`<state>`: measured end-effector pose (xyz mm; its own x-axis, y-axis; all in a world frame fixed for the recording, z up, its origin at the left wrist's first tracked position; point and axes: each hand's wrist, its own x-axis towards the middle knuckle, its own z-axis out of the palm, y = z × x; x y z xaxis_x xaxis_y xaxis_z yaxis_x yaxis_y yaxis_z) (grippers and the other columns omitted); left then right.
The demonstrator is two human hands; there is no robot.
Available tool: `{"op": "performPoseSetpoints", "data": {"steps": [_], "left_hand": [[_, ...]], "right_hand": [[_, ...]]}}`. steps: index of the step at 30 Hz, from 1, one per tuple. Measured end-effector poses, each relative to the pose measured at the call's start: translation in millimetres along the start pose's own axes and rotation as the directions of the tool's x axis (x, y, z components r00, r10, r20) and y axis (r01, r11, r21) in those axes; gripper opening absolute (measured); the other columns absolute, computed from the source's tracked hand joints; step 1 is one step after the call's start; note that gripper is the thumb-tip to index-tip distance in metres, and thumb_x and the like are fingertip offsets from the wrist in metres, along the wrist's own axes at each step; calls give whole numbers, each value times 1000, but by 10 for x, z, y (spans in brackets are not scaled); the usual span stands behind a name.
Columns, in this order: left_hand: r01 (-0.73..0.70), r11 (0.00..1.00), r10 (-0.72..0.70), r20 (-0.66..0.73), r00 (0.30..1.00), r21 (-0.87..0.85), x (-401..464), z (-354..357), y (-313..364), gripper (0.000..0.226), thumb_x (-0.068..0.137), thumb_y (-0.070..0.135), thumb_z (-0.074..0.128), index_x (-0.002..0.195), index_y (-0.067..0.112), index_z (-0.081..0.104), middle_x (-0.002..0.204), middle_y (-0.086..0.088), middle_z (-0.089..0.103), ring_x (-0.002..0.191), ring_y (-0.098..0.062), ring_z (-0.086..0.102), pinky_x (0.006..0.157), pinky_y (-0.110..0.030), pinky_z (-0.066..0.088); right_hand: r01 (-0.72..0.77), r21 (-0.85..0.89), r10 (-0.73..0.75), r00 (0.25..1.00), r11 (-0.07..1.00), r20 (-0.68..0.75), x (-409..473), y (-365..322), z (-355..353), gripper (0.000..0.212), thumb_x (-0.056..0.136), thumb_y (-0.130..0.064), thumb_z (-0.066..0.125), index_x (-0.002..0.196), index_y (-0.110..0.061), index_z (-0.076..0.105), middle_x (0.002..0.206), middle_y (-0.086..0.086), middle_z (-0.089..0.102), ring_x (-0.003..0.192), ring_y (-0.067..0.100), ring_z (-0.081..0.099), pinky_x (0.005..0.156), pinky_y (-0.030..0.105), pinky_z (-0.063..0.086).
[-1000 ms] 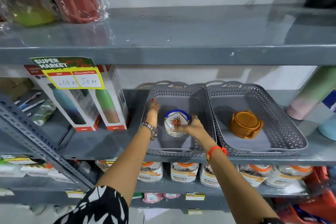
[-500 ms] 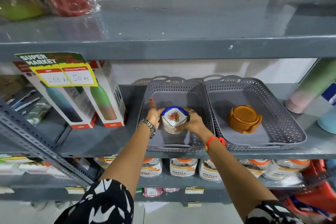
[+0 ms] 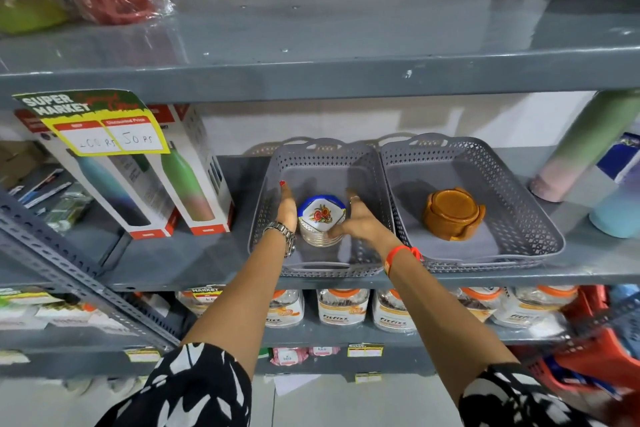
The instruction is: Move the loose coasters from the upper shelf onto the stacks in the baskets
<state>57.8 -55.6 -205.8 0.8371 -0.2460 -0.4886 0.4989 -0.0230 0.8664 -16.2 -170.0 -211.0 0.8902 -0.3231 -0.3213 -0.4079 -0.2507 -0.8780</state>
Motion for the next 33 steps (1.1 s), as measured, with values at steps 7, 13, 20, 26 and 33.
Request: {"op": "performPoseSetpoints", "data": {"steps": [7, 13, 20, 26, 33], "left_hand": [[-439, 886, 439, 32, 898, 149, -326, 736, 23, 46, 101, 27, 33, 142, 5, 32, 140, -9, 43, 128, -20, 40, 102, -17, 29], [-246, 959, 185, 345, 920, 142, -499, 1700, -147, 58, 99, 44, 26, 144, 8, 27, 150, -10, 27, 138, -25, 27, 115, -40, 19], [383, 924, -358, 353, 864, -1, -726, 2092, -341, 96, 79, 80, 23, 145, 10, 25, 145, -13, 36, 128, -28, 43, 92, -43, 44], [363, 932, -347, 282, 894, -5, -788, 2171, -271, 93, 80, 79, 25, 142, 10, 30, 139, -13, 44, 107, -29, 54, 67, -39, 53], [303, 952, -302, 251, 920, 35, -922, 2110, -234, 83, 90, 68, 21, 143, 5, 27, 147, -15, 33, 133, -28, 36, 107, -39, 29]], "right_hand": [[263, 252, -40, 763, 932, -646, -314, 101, -644, 62, 82, -5, 68, 139, -8, 43, 128, 13, 58, 120, 25, 53, 101, 28, 42], [50, 378, 265, 630, 924, -730, -454, 590, -1336, 42, 94, -26, 46, 127, -1, 53, 132, 23, 54, 123, 38, 48, 103, 40, 37], [-153, 463, 423, 709, 873, -564, -202, 885, -1751, 65, 99, -50, 27, 137, -1, 45, 141, 23, 47, 127, 39, 47, 107, 47, 38], [-160, 505, 451, 720, 848, -528, -118, 1014, -1765, 70, 95, -56, 26, 128, -1, 53, 109, 22, 58, 94, 27, 52, 81, 37, 40], [-185, 499, 465, 716, 846, -522, -174, 968, -1661, 72, 93, -60, 26, 135, -5, 47, 136, 23, 52, 118, 37, 54, 101, 43, 43]]}}
